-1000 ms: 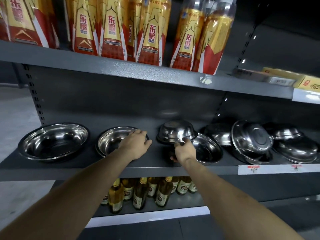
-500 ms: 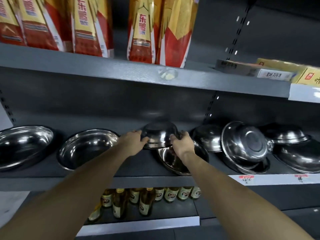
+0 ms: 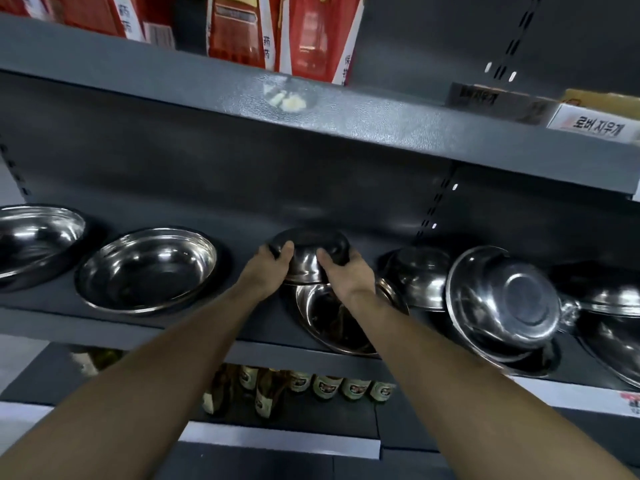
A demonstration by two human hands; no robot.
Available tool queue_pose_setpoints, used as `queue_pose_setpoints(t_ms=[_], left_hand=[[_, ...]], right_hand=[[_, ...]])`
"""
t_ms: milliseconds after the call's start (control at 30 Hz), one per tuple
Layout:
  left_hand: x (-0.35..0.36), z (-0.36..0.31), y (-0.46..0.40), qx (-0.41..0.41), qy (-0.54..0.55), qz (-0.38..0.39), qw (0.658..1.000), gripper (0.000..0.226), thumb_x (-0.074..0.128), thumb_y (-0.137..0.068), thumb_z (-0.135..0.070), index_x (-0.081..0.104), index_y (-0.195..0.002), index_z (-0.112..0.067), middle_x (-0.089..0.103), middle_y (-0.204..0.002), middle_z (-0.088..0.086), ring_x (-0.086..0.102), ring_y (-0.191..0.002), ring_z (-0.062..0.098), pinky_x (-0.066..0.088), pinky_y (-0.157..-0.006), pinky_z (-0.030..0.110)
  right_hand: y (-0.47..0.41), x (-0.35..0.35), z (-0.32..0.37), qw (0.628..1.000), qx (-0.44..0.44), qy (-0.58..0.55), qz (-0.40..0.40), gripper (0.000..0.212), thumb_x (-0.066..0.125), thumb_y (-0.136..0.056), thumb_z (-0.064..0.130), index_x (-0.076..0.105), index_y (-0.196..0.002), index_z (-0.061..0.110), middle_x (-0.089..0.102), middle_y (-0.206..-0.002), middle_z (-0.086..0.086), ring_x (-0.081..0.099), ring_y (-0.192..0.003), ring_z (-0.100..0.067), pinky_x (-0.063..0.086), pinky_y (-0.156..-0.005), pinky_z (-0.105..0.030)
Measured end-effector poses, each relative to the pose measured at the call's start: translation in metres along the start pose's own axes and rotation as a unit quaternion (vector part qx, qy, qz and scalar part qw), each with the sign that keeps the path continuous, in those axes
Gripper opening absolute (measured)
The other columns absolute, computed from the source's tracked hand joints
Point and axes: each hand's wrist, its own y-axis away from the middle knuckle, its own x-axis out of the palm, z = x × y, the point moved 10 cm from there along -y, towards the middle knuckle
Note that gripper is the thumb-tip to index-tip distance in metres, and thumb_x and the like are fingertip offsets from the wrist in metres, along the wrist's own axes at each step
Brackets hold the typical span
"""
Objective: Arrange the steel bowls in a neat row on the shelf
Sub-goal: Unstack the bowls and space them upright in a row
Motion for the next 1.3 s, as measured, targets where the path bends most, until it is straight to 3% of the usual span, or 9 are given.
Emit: queue_pose_setpoints(t_ms=[400,600,667,767,867,1033,1167,1233,1300], left_hand=[[-0.034,-0.026,0.033,0.057,0.041,-0.057,0.996,0.06,0.048,-0.094,-0.057,0.047,-0.137,-0.015,0.059,-0.132,0.007,0.054,-0.124,0.027,0.04,-0.105,0.033],[-0.061,-0.03,0.054,0.088,0.118,-0.088,0.985,0.064,0.045,-0.091,-0.064,0.043,-0.137,-0.02,0.059,-0.124,-0.004,0.055,-0.112,0.016,0.039,-0.096,0.029],[-0.072,-0.026,0.058,0.082,0.162,-0.103,0.978,0.063,0.044,-0.09,-0.066,0.044,-0.136,-0.024,0.059,-0.122,-0.008,0.054,-0.111,0.013,0.037,-0.094,0.026],[-0.087,-0.024,0.066,0.073,0.249,-0.108,0.96,0.062,0.042,-0.086,-0.07,0.05,-0.128,-0.026,0.063,-0.113,-0.017,0.057,-0.113,0.011,0.038,-0.089,0.02],[-0.096,-0.024,0.07,0.057,0.3,-0.074,0.949,0.09,0.038,-0.072,-0.081,0.055,-0.133,-0.017,0.065,-0.126,-0.002,0.056,-0.123,0.02,0.04,-0.108,0.036],[-0.102,-0.01,0.079,0.019,0.346,-0.042,0.937,0.093,0.04,-0.065,-0.086,0.067,-0.117,-0.014,0.07,-0.117,0.007,0.063,-0.113,0.026,0.045,-0.106,0.043],[-0.102,0.002,0.087,0.059,0.282,-0.066,0.955,0.043,0.06,-0.089,-0.037,0.063,-0.118,-0.005,0.071,-0.106,0.004,0.064,-0.106,0.028,0.048,-0.094,0.032],[-0.099,0.006,0.09,0.086,0.249,-0.056,0.963,0.025,0.06,-0.086,-0.016,0.065,-0.11,-0.01,0.072,-0.095,0.002,0.066,-0.094,0.023,0.05,-0.081,0.028],[-0.099,0.009,0.095,0.103,0.226,-0.053,0.967,0.022,0.06,-0.082,-0.015,0.064,-0.104,-0.013,0.072,-0.093,0.003,0.066,-0.087,0.02,0.049,-0.074,0.026]], right_hand=[[0.035,-0.025,0.019,0.997,-0.055,-0.048,-0.037,0.066,0.062,-0.079,0.069,0.056,-0.132,0.031,0.067,-0.103,0.015,0.065,-0.11,-0.016,0.046,-0.086,-0.027],[0.056,-0.031,0.034,0.993,-0.084,-0.081,-0.017,0.096,0.076,-0.079,0.05,0.022,-0.157,0.032,0.061,-0.136,0.011,0.055,-0.127,-0.01,0.037,-0.105,-0.02],[0.065,-0.031,0.043,0.991,-0.102,-0.087,-0.01,0.099,0.083,-0.077,0.037,0.024,-0.157,0.033,0.064,-0.132,0.009,0.06,-0.119,-0.005,0.042,-0.106,-0.02],[0.08,-0.032,0.047,0.99,-0.101,-0.097,-0.031,0.092,0.083,-0.077,0.015,0.033,-0.152,0.032,0.075,-0.096,0.007,0.069,-0.084,0.005,0.051,-0.087,-0.012],[0.097,-0.039,0.044,0.984,-0.082,-0.137,-0.083,0.068,0.069,-0.082,0.007,0.047,-0.141,0.031,0.072,-0.083,0.01,0.067,-0.071,0.001,0.057,-0.09,-0.031],[0.122,-0.037,0.039,0.957,-0.032,-0.262,-0.12,0.043,0.038,-0.099,0.048,0.049,-0.139,0.036,0.059,-0.136,0.004,0.055,-0.118,-0.019,0.042,-0.1,-0.032],[0.132,-0.032,0.032,0.956,0.007,-0.262,-0.13,0.061,0.034,-0.094,0.066,0.048,-0.143,0.032,0.057,-0.131,0.007,0.049,-0.124,-0.017,0.033,-0.101,-0.031],[0.137,-0.031,0.026,0.96,0.023,-0.242,-0.139,0.053,0.05,-0.093,0.055,0.051,-0.139,0.03,0.06,-0.108,0.014,0.056,-0.113,-0.016,0.038,-0.097,-0.028],[0.14,-0.028,0.02,0.968,0.033,-0.212,-0.132,0.059,0.058,-0.092,0.04,0.043,-0.147,0.027,0.063,-0.109,0.014,0.06,-0.113,-0.02,0.044,-0.103,-0.034]])
